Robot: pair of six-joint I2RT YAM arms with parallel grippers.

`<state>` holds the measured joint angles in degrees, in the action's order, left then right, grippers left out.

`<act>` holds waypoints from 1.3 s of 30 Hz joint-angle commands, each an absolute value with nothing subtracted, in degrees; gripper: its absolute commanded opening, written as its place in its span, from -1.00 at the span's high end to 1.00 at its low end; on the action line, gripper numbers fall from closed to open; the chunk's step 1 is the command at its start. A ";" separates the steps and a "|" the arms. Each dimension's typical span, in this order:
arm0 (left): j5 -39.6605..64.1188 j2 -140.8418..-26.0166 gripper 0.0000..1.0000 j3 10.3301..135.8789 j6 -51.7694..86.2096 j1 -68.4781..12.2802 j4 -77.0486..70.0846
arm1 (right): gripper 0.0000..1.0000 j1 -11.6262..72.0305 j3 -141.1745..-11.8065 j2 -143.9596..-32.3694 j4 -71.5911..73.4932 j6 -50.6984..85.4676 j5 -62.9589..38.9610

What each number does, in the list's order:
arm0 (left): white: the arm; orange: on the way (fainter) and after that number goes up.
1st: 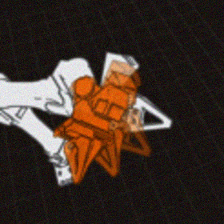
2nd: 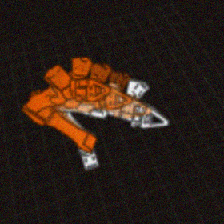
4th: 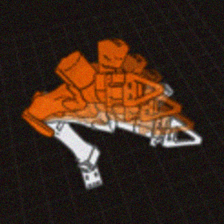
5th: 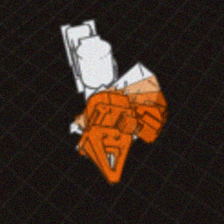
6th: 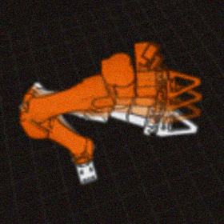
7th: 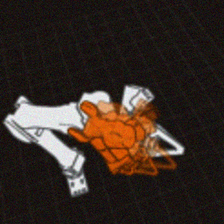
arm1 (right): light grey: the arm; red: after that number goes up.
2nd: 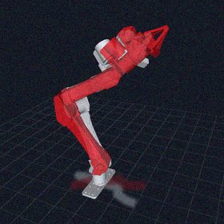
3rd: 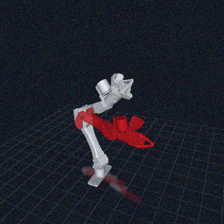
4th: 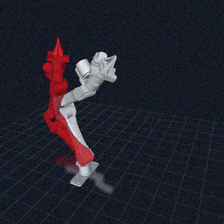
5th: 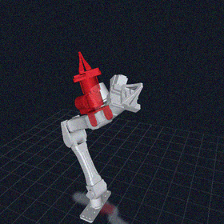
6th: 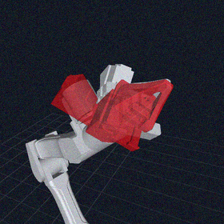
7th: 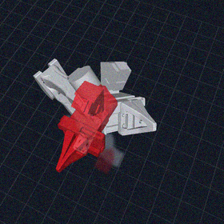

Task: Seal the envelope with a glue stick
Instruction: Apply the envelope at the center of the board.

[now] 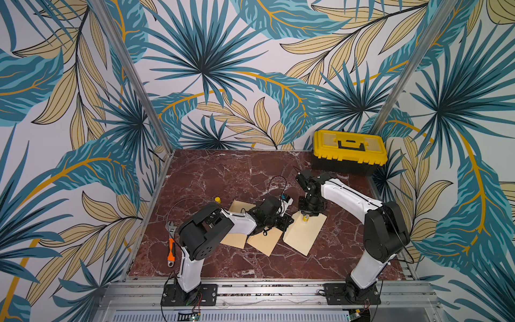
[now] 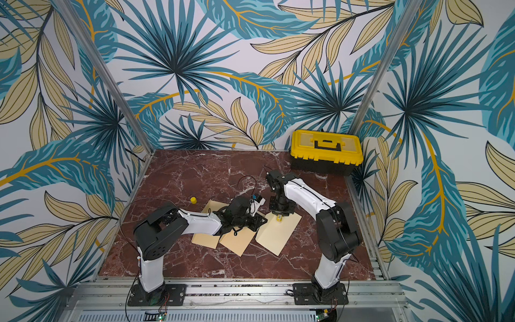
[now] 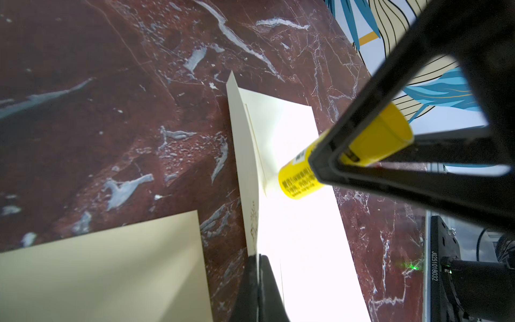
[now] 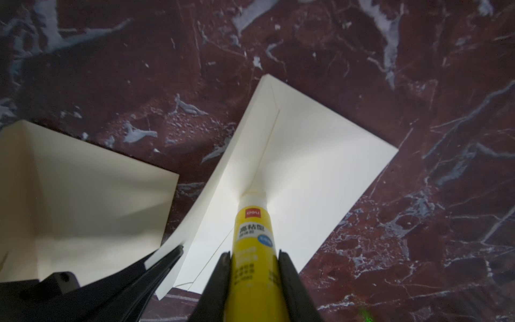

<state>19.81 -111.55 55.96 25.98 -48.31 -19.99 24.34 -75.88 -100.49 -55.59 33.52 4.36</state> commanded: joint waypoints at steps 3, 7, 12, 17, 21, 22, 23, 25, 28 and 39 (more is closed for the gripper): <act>20.43 -112.03 0.95 56.41 25.40 -48.20 -20.70 | 1.00 25.11 -73.64 -100.93 -50.16 34.08 5.01; 19.92 -111.89 0.95 56.30 25.49 -48.22 -20.52 | 1.00 25.87 -71.57 -100.08 -52.00 34.10 4.31; 20.08 -112.14 0.95 56.40 25.58 -48.19 -20.65 | 1.00 26.08 -69.57 -98.36 -54.68 33.77 1.39; 19.88 -112.23 0.95 56.68 25.66 -48.21 -20.31 | 1.00 27.29 -68.53 -97.16 -57.34 33.83 -2.52; 19.93 -112.41 0.95 56.82 25.66 -48.25 -20.11 | 1.00 27.33 -68.21 -95.96 -59.06 33.36 -6.02; 19.90 -112.46 0.95 56.85 25.65 -48.19 -20.13 | 1.00 27.42 -68.20 -95.89 -59.41 33.52 -6.71; 19.81 -112.49 0.95 56.84 25.66 -48.17 -20.12 | 1.00 27.42 -68.26 -95.72 -59.69 33.55 -6.82; 19.85 -112.54 0.96 56.88 25.66 -48.17 -20.01 | 1.00 27.47 -68.53 -94.99 -60.45 33.69 -5.28; 19.78 -112.57 0.96 57.04 25.66 -48.23 -19.80 | 1.00 27.51 -69.57 -95.58 -61.73 33.52 -5.45; 20.10 -112.85 0.96 57.48 25.63 -48.23 -19.28 | 1.00 27.51 -69.86 -97.70 -58.21 33.51 -3.25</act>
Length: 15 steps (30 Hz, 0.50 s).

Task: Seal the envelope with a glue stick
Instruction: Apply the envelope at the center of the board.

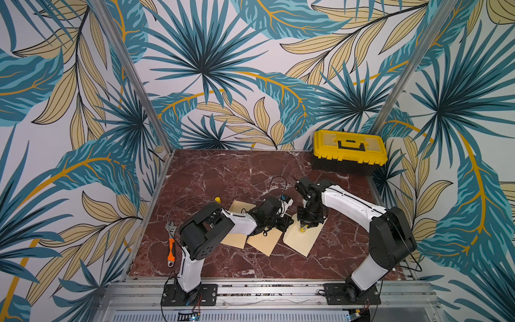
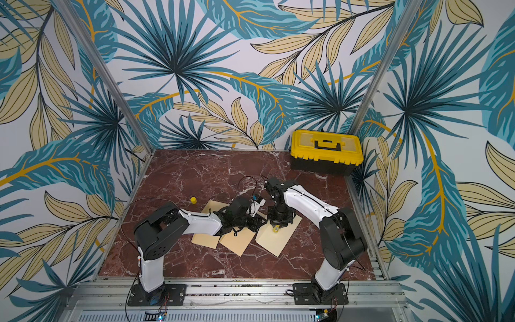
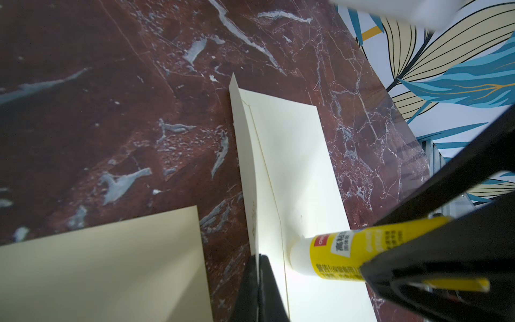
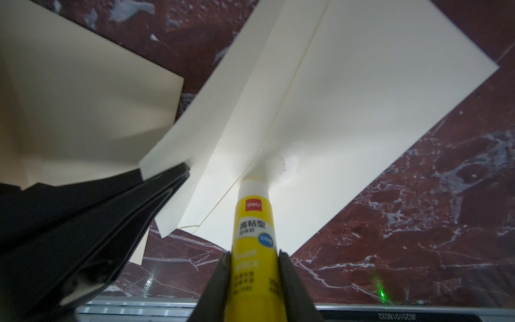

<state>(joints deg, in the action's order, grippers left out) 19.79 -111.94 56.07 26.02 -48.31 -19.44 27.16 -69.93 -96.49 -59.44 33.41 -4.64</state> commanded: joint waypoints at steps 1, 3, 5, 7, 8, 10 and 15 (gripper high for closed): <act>20.06 -112.83 0.96 57.48 25.58 -48.19 -19.25 | 1.00 27.51 -70.05 -98.19 -58.18 33.45 -1.35; 20.03 -112.76 0.96 57.27 25.49 -48.18 -19.16 | 1.00 27.43 -70.87 -99.08 -58.30 32.97 2.61; 20.19 -112.75 0.96 57.24 25.44 -48.20 -19.15 | 1.00 27.33 -71.93 -100.02 -57.87 32.38 5.80; 20.04 -112.61 0.96 57.30 25.42 -48.16 -18.99 | 1.00 27.27 -73.46 -101.29 -58.24 31.87 8.59; 19.88 -112.48 0.96 57.22 25.40 -48.17 -18.90 | 1.00 27.28 -74.06 -101.78 -58.44 31.56 9.64; 19.78 -112.33 0.96 57.03 25.36 -48.16 -18.89 | 1.00 27.25 -74.81 -102.37 -58.19 31.07 11.86; 19.78 -112.41 0.96 57.11 25.49 -48.18 -18.90 | 1.00 26.72 -75.59 -102.22 -55.84 31.06 11.80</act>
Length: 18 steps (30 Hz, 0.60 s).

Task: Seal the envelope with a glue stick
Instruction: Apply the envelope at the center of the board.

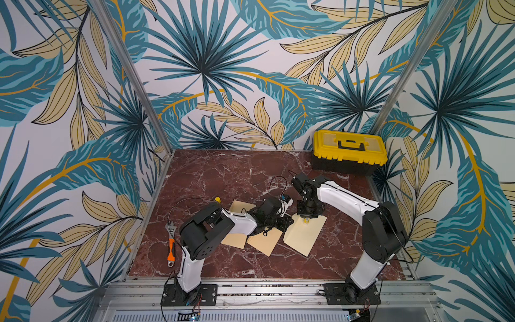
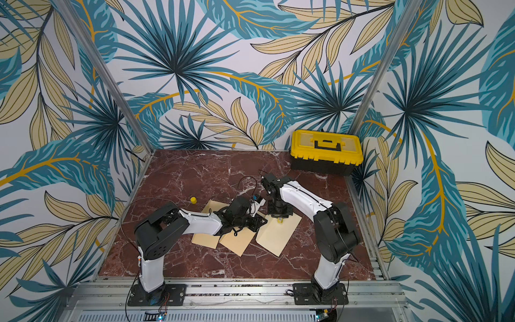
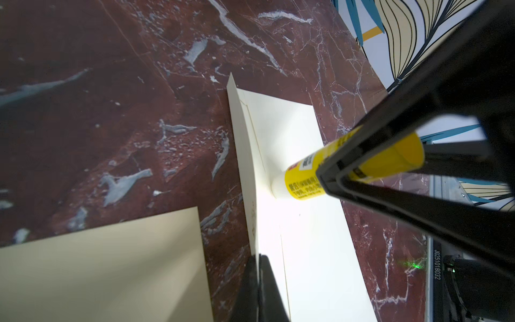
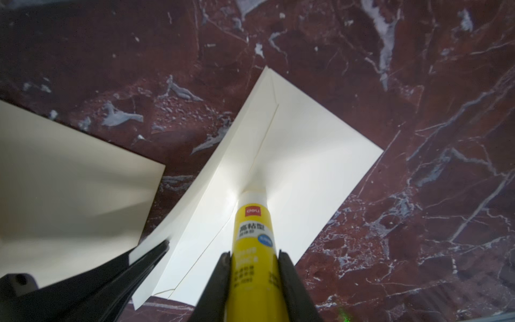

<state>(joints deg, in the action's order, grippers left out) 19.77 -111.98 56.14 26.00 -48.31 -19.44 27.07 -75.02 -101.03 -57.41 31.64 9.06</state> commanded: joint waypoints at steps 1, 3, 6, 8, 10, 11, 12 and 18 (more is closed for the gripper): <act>19.71 -112.32 0.96 57.08 25.49 -48.18 -18.81 | 1.00 26.79 -75.31 -102.22 -55.66 31.18 10.11; 19.51 -112.23 0.96 57.11 25.36 -48.15 -18.68 | 1.00 26.76 -73.13 -101.71 -55.22 31.53 6.48; 19.51 -112.28 0.96 57.13 25.37 -48.21 -18.63 | 1.00 26.81 -67.39 -99.41 -53.21 32.85 -0.48; 19.69 -112.41 0.96 57.16 25.40 -48.25 -18.59 | 1.00 26.81 -64.68 -98.20 -52.85 33.74 -4.39; 19.54 -112.41 0.96 57.23 25.49 -48.19 -18.57 | 1.00 26.80 -62.87 -97.08 -53.70 34.27 -6.57; 19.58 -112.37 0.96 57.30 25.51 -48.29 -18.50 | 1.00 26.76 -62.35 -96.58 -54.33 34.37 -7.15; 19.52 -112.41 0.96 57.26 25.53 -48.18 -18.50 | 1.00 26.81 -61.95 -96.04 -55.27 34.37 -7.47; 19.24 -112.49 0.96 57.43 25.58 -48.25 -18.19 | 1.00 26.54 -64.49 -95.41 -61.93 32.35 -1.01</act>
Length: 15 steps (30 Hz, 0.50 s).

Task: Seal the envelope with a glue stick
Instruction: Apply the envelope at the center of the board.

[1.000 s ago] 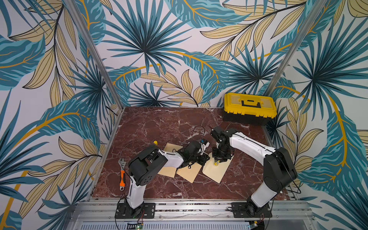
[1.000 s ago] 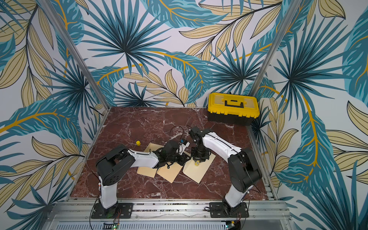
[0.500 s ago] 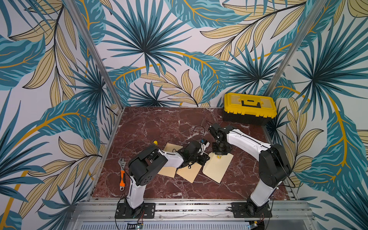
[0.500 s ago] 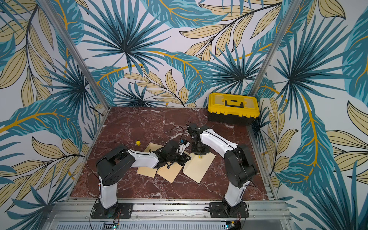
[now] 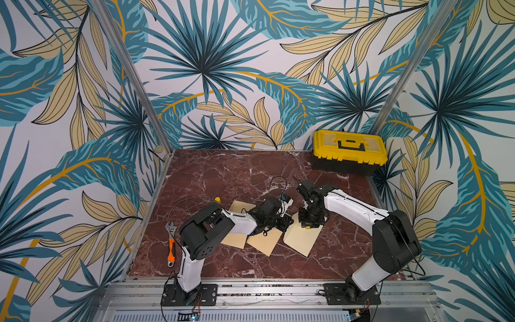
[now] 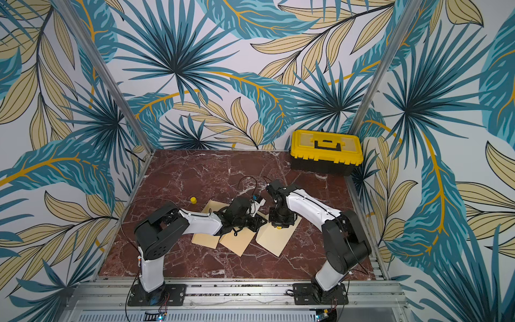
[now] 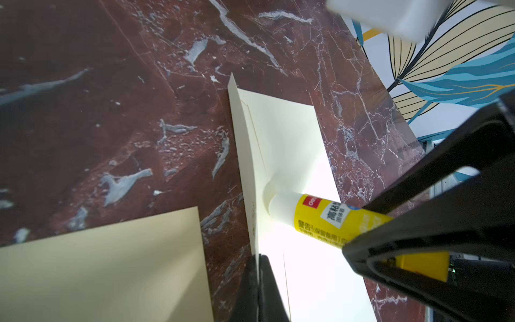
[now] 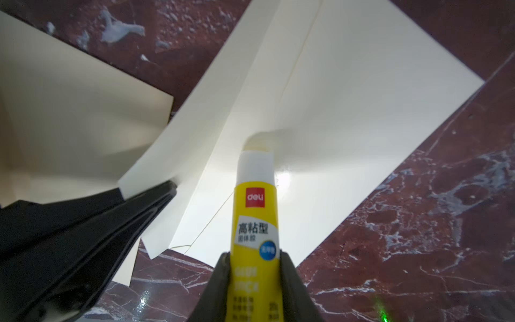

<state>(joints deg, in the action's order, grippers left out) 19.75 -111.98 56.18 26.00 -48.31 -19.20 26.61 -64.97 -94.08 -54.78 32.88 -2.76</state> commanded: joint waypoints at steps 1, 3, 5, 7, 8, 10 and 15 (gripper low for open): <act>19.20 -112.42 0.96 57.41 25.58 -48.27 -18.13 | 1.00 26.46 -65.19 -95.11 -61.89 32.18 -0.20; 19.06 -112.41 0.96 57.52 25.58 -48.26 -18.07 | 1.00 26.15 -66.93 -94.11 -61.31 32.51 1.29; 18.77 -112.32 0.96 57.89 25.24 -48.34 -17.47 | 1.00 26.00 -68.85 -93.08 -60.75 32.83 1.78; 18.45 -112.15 0.94 58.09 24.81 -48.59 -16.85 | 1.00 25.78 -69.86 -91.33 -60.08 33.39 2.61; 18.11 -111.84 0.89 58.03 24.58 -48.65 -16.48 | 1.00 25.47 -70.37 -90.41 -59.79 33.62 2.81; 17.69 -111.20 0.74 57.86 24.18 -48.93 -16.05 | 1.00 24.60 -70.58 -88.95 -59.57 33.96 2.59; 14.70 -108.92 0.49 58.38 22.21 -50.03 -13.12 | 1.00 21.54 -69.62 -85.69 -59.69 33.46 1.68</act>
